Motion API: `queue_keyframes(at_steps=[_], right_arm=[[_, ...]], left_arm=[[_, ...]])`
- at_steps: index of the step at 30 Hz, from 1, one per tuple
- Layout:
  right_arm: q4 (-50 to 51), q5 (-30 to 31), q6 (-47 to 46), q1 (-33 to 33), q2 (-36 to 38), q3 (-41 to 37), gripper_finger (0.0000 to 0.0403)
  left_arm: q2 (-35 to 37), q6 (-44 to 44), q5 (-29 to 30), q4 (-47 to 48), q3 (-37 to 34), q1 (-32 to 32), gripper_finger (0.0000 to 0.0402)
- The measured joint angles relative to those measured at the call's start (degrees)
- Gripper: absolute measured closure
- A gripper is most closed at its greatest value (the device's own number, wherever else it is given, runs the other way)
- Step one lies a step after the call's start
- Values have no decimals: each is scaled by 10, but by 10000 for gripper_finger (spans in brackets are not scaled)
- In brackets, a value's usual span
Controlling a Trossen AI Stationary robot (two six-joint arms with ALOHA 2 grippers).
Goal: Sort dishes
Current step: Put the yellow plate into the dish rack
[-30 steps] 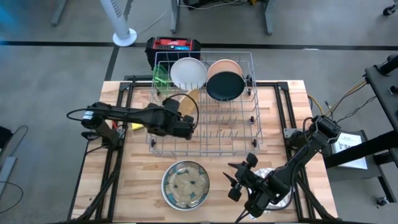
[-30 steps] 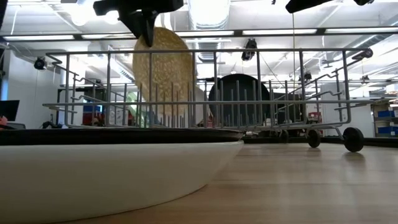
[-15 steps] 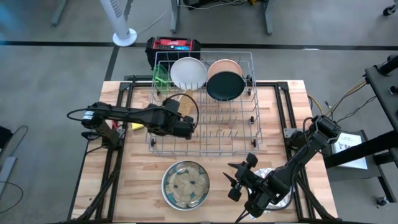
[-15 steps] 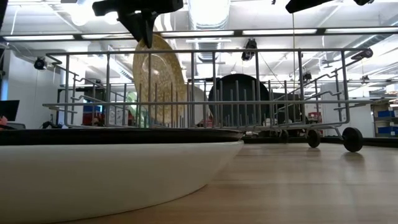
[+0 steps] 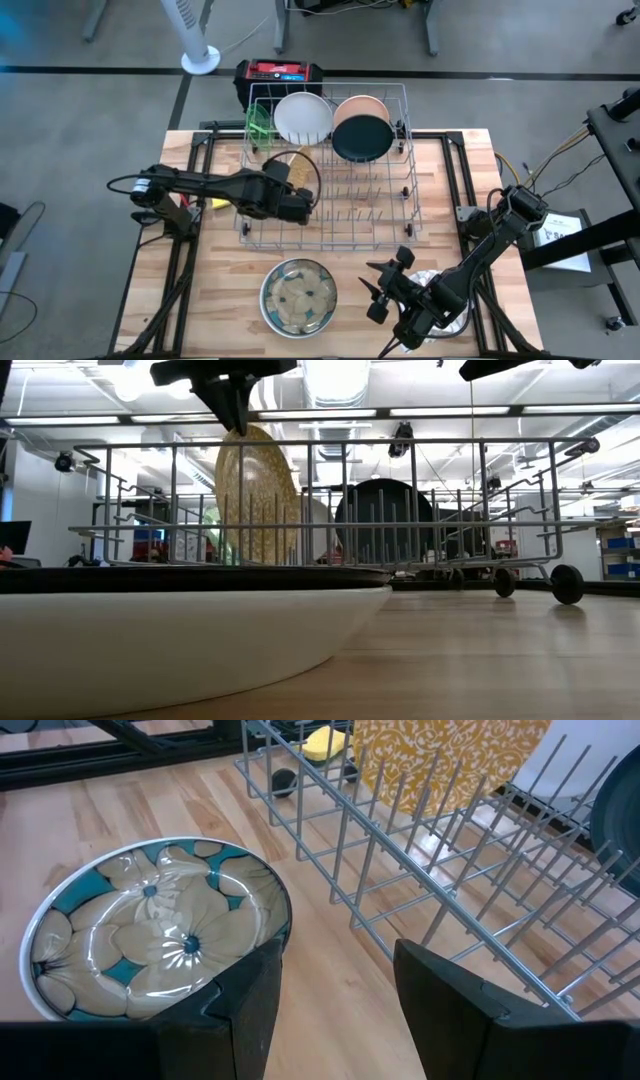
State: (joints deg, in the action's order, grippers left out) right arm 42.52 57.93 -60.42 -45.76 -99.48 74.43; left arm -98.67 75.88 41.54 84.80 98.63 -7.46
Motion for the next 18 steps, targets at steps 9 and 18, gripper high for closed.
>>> queue_keyframes(at_steps=[9, 18], right_arm=[[0, 0, 0, 0, 0, 0, 217], [0, 0, 0, 0, 0, 0, 217]], left_arm=[[0, -10, 0, -20, 0, 0, 356], [0, -18, -7, -30, 0, 0, 356]])
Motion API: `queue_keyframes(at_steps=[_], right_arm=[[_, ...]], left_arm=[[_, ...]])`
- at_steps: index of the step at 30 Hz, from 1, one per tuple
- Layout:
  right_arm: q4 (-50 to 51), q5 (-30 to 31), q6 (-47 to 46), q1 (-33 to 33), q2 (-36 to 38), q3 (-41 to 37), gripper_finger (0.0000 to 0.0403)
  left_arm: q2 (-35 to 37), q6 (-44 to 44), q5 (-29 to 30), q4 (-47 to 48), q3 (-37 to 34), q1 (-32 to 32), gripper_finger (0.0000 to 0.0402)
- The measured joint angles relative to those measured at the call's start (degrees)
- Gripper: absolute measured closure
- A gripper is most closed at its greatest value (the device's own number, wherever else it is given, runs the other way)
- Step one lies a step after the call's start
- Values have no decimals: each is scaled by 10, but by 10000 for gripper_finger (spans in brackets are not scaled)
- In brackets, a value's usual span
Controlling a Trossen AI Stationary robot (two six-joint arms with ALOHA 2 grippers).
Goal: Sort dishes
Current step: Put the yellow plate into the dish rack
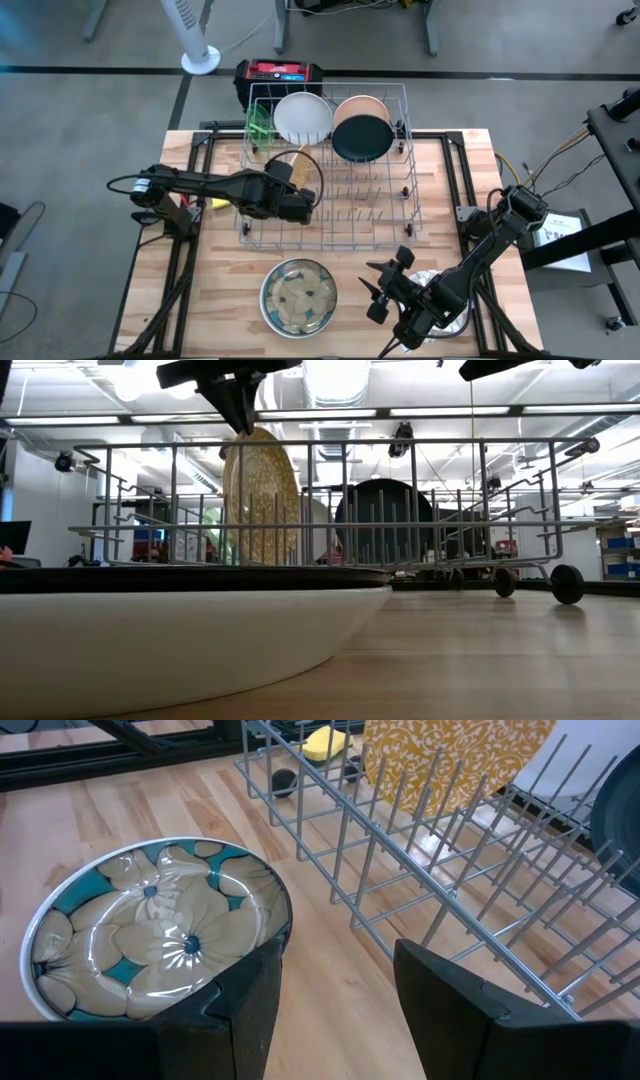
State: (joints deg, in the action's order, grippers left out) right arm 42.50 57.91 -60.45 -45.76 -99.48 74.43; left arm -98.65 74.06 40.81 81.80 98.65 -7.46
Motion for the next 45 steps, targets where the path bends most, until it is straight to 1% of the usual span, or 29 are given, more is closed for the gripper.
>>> queue_keyframes(at_steps=[8, 25, 45], right_arm=[[0, 0, 0, 0, 0, 0, 217], [0, 0, -1, 0, 0, 0, 217], [0, 0, -1, 0, 0, 0, 217]], left_arm=[[0, -11, -13, -9, 0, 0, 356], [0, -16, -12, -17, 0, 0, 356], [0, -38, 23, -40, 1, 6, 356]])
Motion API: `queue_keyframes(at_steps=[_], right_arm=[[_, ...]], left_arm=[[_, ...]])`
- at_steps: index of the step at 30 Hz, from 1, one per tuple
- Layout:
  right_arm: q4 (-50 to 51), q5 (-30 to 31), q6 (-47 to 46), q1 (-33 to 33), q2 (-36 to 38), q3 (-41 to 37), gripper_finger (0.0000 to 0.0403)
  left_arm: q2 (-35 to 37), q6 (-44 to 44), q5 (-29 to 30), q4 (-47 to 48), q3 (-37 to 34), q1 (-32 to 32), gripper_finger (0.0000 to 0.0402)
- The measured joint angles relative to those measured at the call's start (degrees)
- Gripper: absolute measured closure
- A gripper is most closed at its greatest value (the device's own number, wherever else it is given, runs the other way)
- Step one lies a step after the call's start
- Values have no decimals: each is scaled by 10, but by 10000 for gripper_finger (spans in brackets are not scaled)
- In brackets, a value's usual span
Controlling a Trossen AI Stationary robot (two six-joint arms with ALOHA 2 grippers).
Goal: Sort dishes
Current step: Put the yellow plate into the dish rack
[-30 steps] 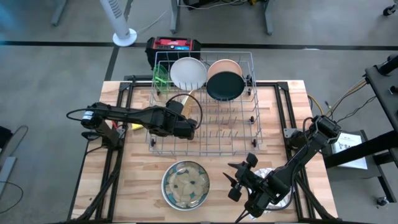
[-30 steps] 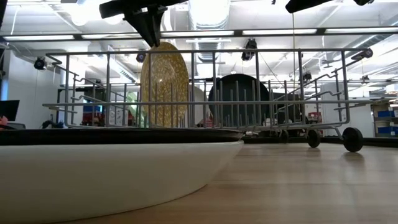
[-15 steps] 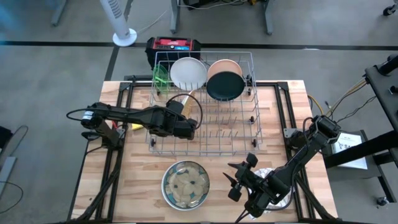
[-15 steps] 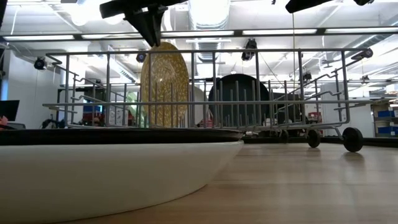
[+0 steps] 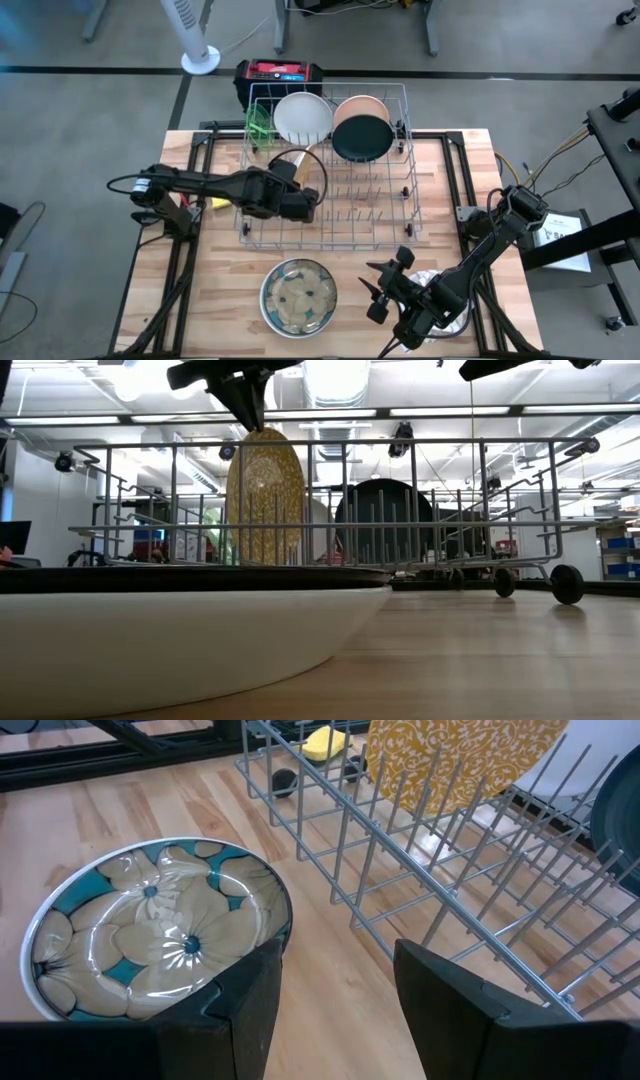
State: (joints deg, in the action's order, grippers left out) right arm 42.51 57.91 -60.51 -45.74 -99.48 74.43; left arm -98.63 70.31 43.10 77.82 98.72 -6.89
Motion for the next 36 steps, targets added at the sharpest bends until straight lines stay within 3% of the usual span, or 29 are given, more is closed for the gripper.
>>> queue_keyframes(at_steps=[19, 27, 36], right_arm=[[6, -1, 36, 5, 4, 10, 217], [7, -42, 145, 38, 28, 58, 217], [15, -72, 299, 125, 103, 78, 240]], left_arm=[[4, -88, -26, 1, 0, 7, 356], [4, -127, -27, 16, 0, 6, 356], [5, -143, -14, 28, 0, 6, 356]])
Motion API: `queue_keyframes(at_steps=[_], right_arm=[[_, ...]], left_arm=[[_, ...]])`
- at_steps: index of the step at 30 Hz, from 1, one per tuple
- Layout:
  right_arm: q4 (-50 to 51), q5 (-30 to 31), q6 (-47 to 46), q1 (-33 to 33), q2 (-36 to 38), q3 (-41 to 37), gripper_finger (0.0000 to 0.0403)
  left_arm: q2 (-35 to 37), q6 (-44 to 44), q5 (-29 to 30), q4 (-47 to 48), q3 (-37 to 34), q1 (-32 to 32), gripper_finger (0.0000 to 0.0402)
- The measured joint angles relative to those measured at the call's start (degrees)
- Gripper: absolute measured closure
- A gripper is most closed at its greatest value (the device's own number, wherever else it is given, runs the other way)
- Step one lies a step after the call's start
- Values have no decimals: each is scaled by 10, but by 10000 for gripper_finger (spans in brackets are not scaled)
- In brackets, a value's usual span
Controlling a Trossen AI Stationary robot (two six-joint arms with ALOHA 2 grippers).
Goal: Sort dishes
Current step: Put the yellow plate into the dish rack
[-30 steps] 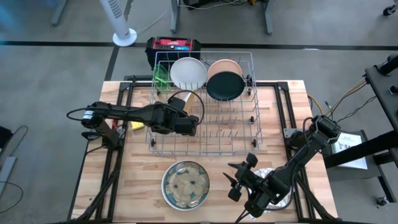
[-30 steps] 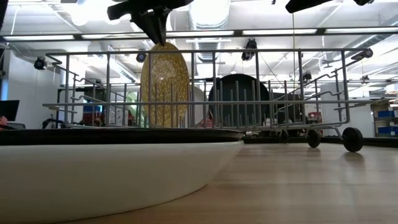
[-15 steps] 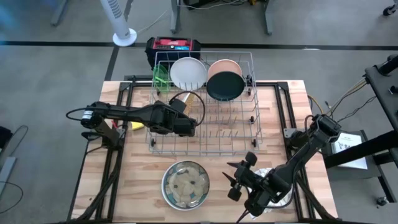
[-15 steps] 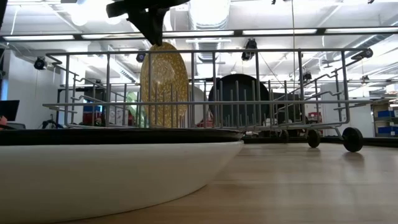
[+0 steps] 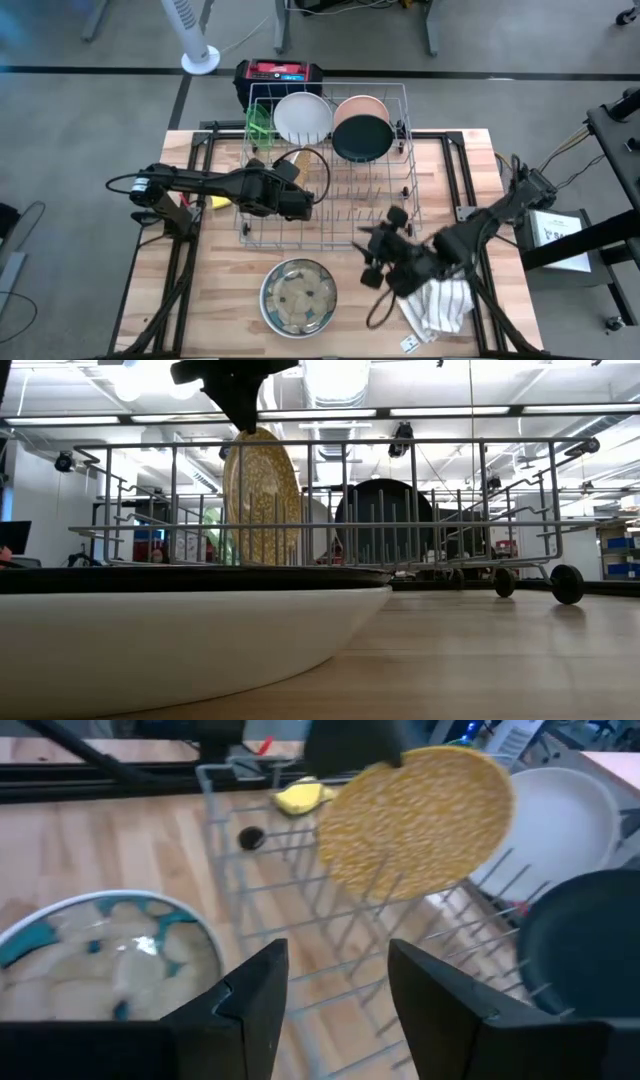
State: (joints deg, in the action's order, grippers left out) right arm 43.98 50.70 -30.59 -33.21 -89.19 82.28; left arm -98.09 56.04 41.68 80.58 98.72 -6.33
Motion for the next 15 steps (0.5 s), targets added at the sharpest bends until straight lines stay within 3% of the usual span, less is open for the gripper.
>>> queue_keyframes(at_steps=[8, 15], right_arm=[[6, -12, 103, 75, 71, -1, 287], [-17, -124, 220, 226, 115, -1, 364]], left_arm=[[6, -1, 13, 1, 0, 0, 356], [6, -14, 15, 2, 0, 0, 356]])
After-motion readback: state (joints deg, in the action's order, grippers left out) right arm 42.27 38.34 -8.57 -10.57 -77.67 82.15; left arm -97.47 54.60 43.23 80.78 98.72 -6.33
